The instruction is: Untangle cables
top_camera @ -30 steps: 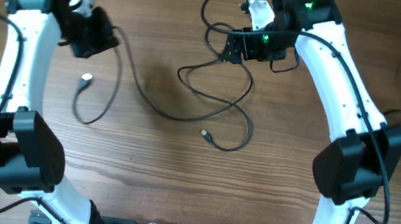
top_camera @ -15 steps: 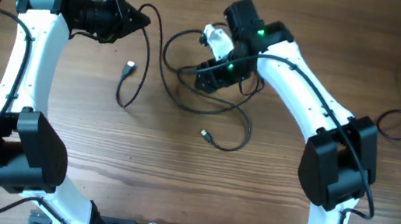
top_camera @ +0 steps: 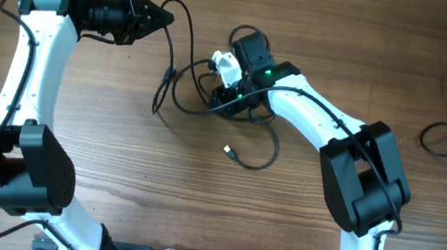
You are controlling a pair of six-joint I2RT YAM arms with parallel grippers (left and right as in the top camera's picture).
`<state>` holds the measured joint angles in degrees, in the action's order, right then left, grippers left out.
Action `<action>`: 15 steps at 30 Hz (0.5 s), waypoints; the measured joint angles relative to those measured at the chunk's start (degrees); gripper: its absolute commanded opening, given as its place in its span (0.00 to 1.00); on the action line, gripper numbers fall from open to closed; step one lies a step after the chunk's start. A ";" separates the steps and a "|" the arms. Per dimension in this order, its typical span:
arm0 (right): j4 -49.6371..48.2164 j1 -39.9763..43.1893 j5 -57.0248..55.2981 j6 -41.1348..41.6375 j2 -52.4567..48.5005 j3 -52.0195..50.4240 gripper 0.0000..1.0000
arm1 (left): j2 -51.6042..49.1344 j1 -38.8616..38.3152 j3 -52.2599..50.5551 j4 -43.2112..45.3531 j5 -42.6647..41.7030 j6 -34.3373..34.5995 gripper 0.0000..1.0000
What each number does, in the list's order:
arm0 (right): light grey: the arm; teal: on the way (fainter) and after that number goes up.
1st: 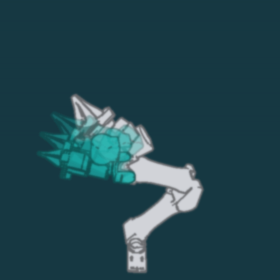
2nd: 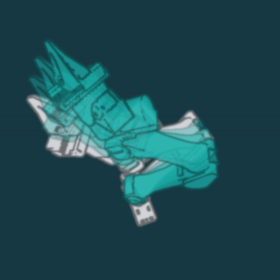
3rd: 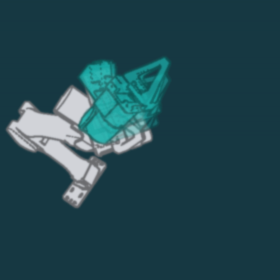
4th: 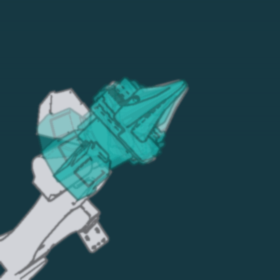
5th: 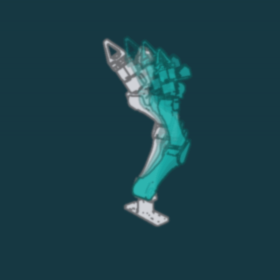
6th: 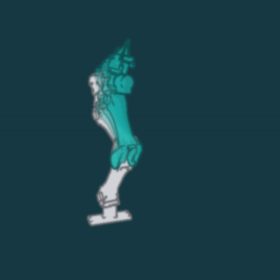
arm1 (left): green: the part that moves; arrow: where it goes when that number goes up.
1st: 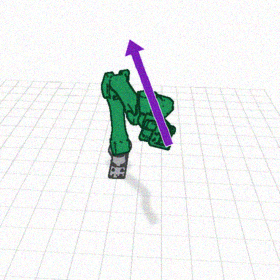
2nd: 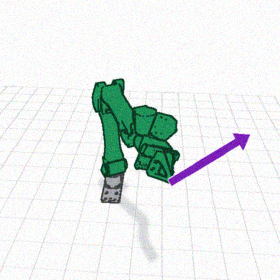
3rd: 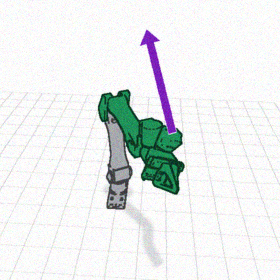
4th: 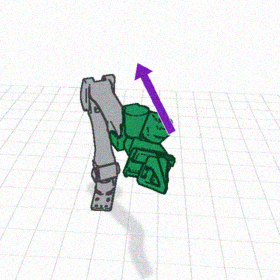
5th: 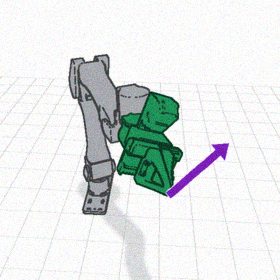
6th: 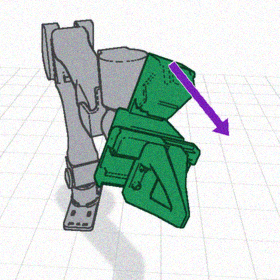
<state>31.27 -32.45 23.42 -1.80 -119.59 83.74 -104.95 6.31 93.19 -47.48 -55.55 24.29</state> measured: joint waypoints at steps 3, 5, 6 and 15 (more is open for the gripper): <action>-0.44 0.00 -0.11 1.53 -0.11 -0.02 0.04 | 0.00 -0.07 0.00 -0.26 1.49 0.02 0.11; -0.07 0.09 -0.15 2.78 -0.11 0.00 0.04 | 0.00 -0.28 0.00 -1.07 3.61 0.22 0.13; 0.90 0.24 -0.13 3.65 -0.11 0.17 0.04 | 0.00 -0.46 0.00 -1.51 5.07 0.24 0.14; 11.23 7.45 -0.28 8.39 9.70 10.27 0.04 | -0.02 -4.70 0.00 -3.80 18.53 0.22 0.05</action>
<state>42.50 -24.99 23.14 6.59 -109.89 94.02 -104.97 1.61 93.19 -51.29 -37.01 24.51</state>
